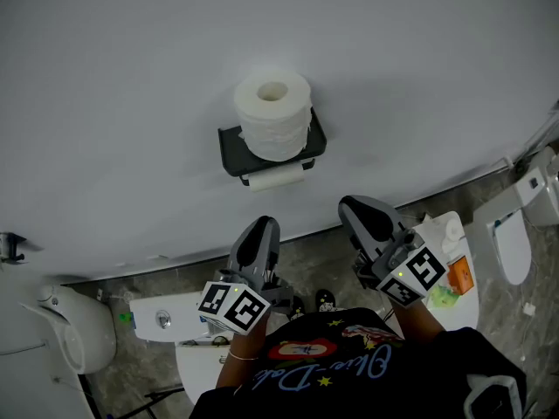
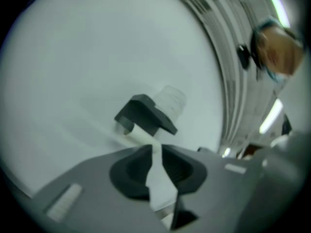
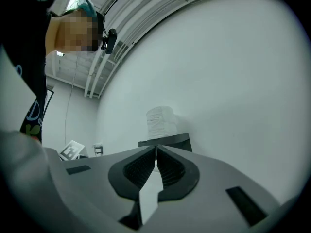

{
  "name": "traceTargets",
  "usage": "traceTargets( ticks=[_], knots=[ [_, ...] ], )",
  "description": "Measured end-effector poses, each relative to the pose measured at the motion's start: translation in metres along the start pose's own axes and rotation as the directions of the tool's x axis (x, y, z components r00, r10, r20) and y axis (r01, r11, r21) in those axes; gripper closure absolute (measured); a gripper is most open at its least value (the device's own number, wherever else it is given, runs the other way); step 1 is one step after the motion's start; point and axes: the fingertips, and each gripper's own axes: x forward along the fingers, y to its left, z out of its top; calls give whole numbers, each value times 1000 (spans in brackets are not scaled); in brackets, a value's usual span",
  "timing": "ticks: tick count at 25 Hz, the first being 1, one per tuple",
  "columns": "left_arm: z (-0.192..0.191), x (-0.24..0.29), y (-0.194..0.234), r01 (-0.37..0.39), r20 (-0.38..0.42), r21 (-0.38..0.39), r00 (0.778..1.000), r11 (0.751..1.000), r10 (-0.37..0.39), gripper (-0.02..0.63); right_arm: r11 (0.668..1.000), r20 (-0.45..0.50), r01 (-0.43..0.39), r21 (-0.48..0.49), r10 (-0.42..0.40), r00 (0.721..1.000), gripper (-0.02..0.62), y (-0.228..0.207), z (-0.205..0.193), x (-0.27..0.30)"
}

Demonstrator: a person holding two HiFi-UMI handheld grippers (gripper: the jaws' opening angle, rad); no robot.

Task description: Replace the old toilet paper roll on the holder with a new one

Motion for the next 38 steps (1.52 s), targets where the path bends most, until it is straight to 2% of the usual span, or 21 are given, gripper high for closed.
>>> traceTargets(
  ticks=[2, 4, 5, 7, 8, 9, 12, 14, 15, 17, 18, 19, 22, 27, 32, 33, 34, 35, 36, 37, 38],
  knots=[
    [5, 12, 8, 26, 66, -201, 998, 979, -13, 505, 1000, 5, 5, -8, -5, 1000, 582, 0, 4, -2],
    [3, 26, 15, 64, 101, -327, 994, 943, -32, 430, 1000, 11, 20, -24, -20, 1000, 581, -2, 9, -4],
    [1, 35, 18, 93, 121, -396, 991, 914, -48, 403, 999, 12, 33, -35, -33, 999, 581, -4, 12, -6],
    [-1, 48, 23, 145, 176, -526, 983, 838, -59, 368, 996, 6, 64, -60, -64, 998, 582, -9, 17, -12],
    [-2, 52, 28, 157, 198, -565, 979, 810, -51, 354, 995, 2, 78, -67, -78, 997, 581, -12, 17, -15],
    [-2, 54, 33, 162, 215, -587, 976, 793, -40, 350, 994, -1, 88, -62, -88, 996, 581, -15, 17, -17],
    [4, 60, 46, 184, 247, -609, 968, 771, -36, 350, 993, 20, 118, -2, -117, 993, 581, -24, 18, -19],
    [10, 65, 48, 210, 275, -624, 961, 753, -40, 350, 989, 8, 149, -13, -149, 989, 583, -32, 15, -27],
    [12, 68, 48, 216, 285, -624, 958, 751, -39, 350, 986, -5, 164, -25, -164, 986, 581, -36, 12, -32],
    [14, 73, 48, 206, 284, -605, 958, 769, -33, 351, 983, -16, 183, -26, -183, 983, 581, -41, 10, -38],
    [14, 75, 47, 199, 281, -590, 959, 783, -32, 369, 981, -17, 192, -25, -192, 981, 583, -44, 10, -40],
    [14, 77, 46, 194, 280, -576, 959, 794, -31, 426, 979, -15, 202, -24, -202, 979, 583, -47, 11, -41],
    [12, 86, 39, 198, 272, -558, 961, 806, -48, 426, 971, 0, 237, -26, -237, 972, 581, -55, 18, -48],
    [-6, 119, 9, 249, 228, -569, 964, 784, -141, 430, 955, 40, 298, -9, -297, 954, 583, -66, 30, -64],
    [-44, 159, -39, 294, 150, -605, 955, 740, -257, 430, 920, 63, 391, -22, -389, 919, 583, -78, 40, -99],
    [-53, 163, -50, 295, 117, -590, 952, 751, -282, 430, 911, 62, 412, -27, -410, 910, 583, -81, 41, -107],
    [-63, 163, -62, 298, 74, -543, 948, 785, -309, 430, 901, 54, 433, -36, -431, 901, 583, -84, 39, -116],
    [-71, 161, -74, 307, 20, -455, 942, 836, -335, 430, 891, 42, 451, -46, -449, 892, 582, -87, 36, -125],
    [-78, 156, -84, 320, -41, -334, 935, 886, -353, 430, 885, 37, 462, -49, -461, 887, 583, -89, 35, -131],
    [-84, 149, -92, 332, -105, -199, 928, 922, -357, 430, 884, 41, 465, -41, -463, 885, 583, -90, 35, -133],
    [-88, 141, -96, 339, -162, -66, 924, 939, -345, 430, 888, 54, 458, -22, -457, 888, 581, -89, 38, -132]
  ],
)
